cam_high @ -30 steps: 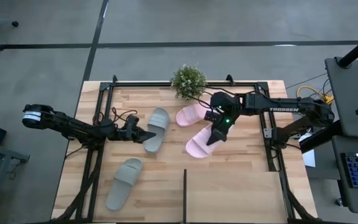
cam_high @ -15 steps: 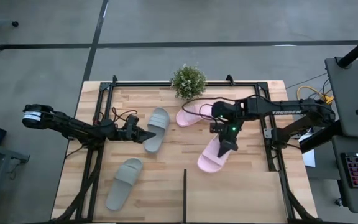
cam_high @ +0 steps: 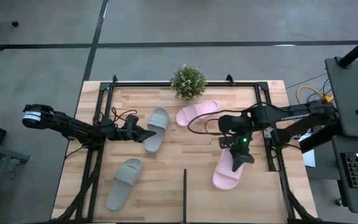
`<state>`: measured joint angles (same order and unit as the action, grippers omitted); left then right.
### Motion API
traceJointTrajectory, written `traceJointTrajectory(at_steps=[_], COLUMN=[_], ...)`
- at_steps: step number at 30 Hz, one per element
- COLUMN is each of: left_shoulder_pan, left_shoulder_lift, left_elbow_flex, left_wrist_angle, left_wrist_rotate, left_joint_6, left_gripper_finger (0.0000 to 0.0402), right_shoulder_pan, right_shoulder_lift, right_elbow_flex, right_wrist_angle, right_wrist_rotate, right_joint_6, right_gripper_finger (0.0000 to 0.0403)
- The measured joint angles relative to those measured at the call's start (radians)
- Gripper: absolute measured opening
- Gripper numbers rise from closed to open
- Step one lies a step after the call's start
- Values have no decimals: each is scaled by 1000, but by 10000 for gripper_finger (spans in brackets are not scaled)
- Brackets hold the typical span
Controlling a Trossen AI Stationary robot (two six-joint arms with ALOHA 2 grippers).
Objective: Pick and place slides into the shelf
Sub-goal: Put the bottom pink slide on the shelf
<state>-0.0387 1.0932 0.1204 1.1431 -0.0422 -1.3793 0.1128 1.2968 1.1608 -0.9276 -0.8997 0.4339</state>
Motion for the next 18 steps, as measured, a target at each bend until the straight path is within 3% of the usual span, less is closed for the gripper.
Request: traceJointTrajectory(at_steps=[18], left_shoulder_pan=[0], left_shoulder_lift=[0], left_elbow_flex=[0], left_wrist_angle=[0], left_wrist_rotate=[0], left_joint_6=[0], left_gripper_finger=[0], right_shoulder_pan=[145], right_shoulder_lift=[-85], right_elbow_flex=[-8], right_wrist_angle=[-12], right_wrist_rotate=[10], right_joint_6=[11], right_gripper_finger=[8])
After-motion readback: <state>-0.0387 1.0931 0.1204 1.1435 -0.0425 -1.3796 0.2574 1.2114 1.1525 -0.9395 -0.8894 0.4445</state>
